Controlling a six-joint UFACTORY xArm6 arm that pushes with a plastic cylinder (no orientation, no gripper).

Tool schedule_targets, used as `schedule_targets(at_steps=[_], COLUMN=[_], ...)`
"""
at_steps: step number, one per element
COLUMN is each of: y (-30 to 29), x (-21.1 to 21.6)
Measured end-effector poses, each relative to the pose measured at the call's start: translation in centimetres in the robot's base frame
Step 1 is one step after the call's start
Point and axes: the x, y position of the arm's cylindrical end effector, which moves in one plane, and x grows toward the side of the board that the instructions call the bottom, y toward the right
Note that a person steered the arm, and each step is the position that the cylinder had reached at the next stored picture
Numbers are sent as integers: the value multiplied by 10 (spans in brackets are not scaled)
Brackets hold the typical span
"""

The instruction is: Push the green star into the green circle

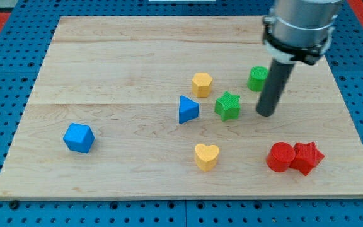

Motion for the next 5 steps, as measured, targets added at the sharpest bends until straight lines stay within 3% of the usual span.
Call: schedule_targets(at_steps=[2, 4, 5], y=[-64, -73, -112], x=[28, -3, 1])
